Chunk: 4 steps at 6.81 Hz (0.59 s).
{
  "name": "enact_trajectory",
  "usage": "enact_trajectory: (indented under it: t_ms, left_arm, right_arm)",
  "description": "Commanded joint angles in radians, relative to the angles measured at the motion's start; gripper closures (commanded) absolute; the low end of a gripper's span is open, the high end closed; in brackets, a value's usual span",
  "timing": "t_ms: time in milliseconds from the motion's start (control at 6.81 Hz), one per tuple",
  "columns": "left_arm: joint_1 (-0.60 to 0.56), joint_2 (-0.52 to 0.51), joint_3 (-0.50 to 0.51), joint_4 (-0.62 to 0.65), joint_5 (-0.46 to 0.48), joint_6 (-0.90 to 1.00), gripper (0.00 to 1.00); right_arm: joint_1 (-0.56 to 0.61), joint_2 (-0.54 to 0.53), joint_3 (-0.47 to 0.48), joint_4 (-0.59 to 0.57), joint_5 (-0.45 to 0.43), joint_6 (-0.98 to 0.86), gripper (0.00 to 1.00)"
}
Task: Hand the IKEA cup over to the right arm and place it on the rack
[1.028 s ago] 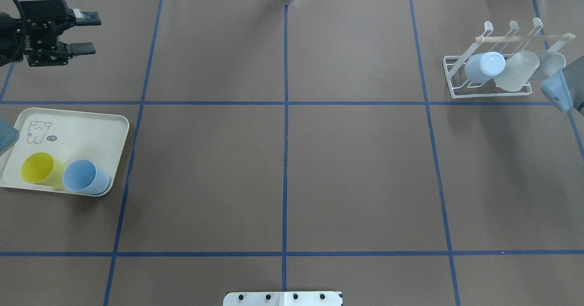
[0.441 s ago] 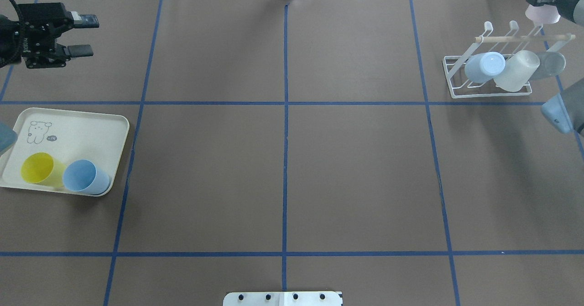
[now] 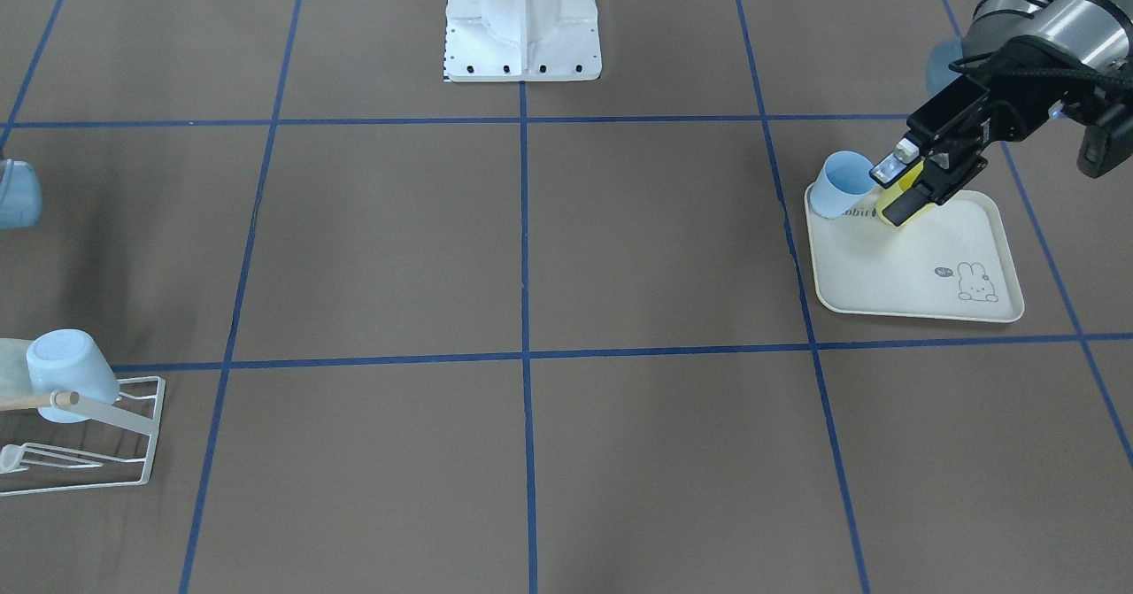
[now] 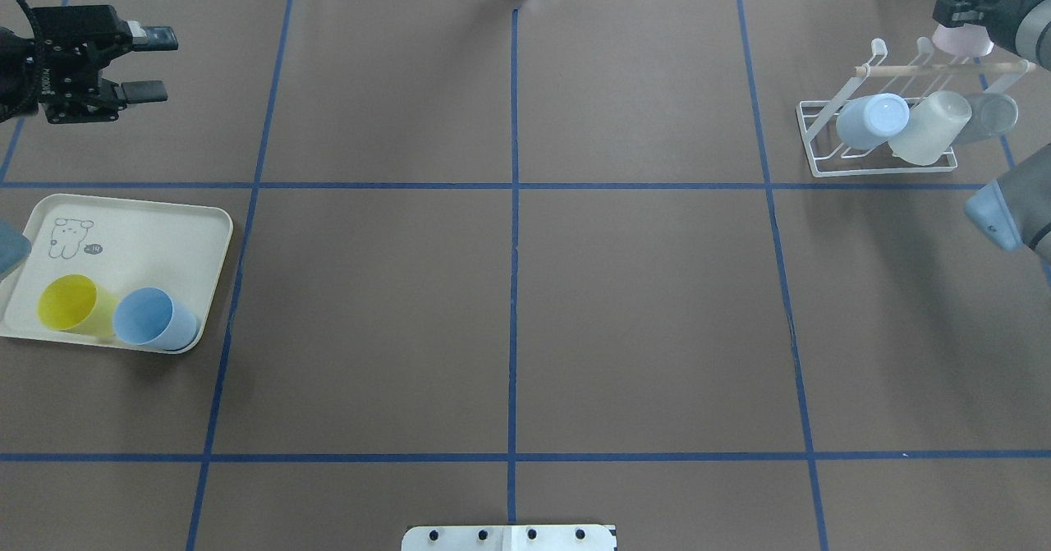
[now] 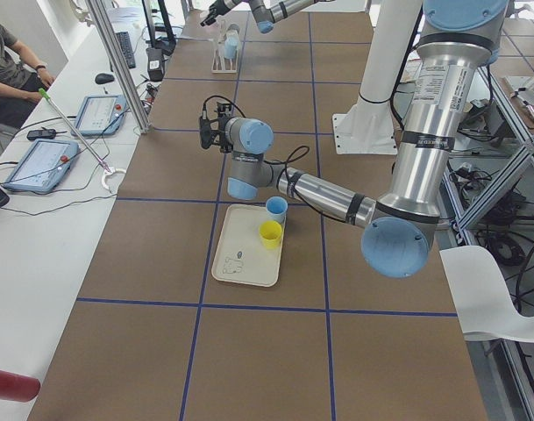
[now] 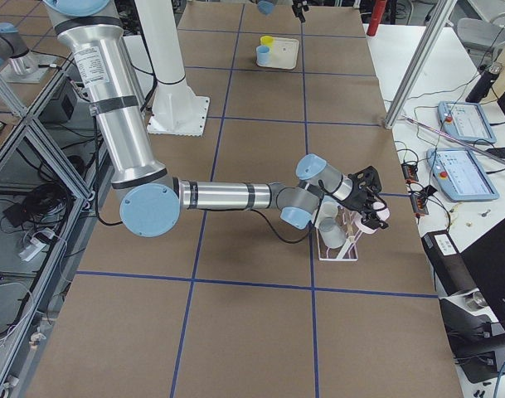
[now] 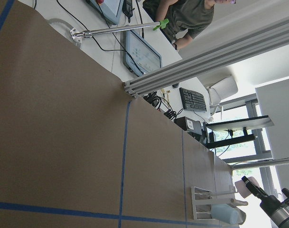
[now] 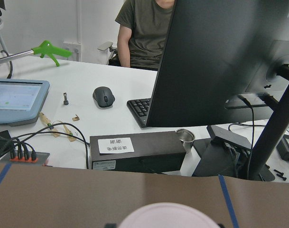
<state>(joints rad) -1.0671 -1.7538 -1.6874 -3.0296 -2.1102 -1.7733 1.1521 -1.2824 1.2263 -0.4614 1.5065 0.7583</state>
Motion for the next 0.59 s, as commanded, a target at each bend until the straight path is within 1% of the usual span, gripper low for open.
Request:
enact_trajectory:
  t_ms: [0, 441]
  left_arm:
    - [0.002, 0.001, 0.0, 0.0, 0.006, 0.0, 0.0]
    - [0.003, 0.001, 0.002, 0.0, 0.007, 0.0, 0.0]
  right_arm:
    - [-0.003, -0.001, -0.004, 0.0, 0.0, -0.001, 1.0]
    - [0.001, -0.005, -0.017, -0.002, -0.003, -0.001, 1.0]
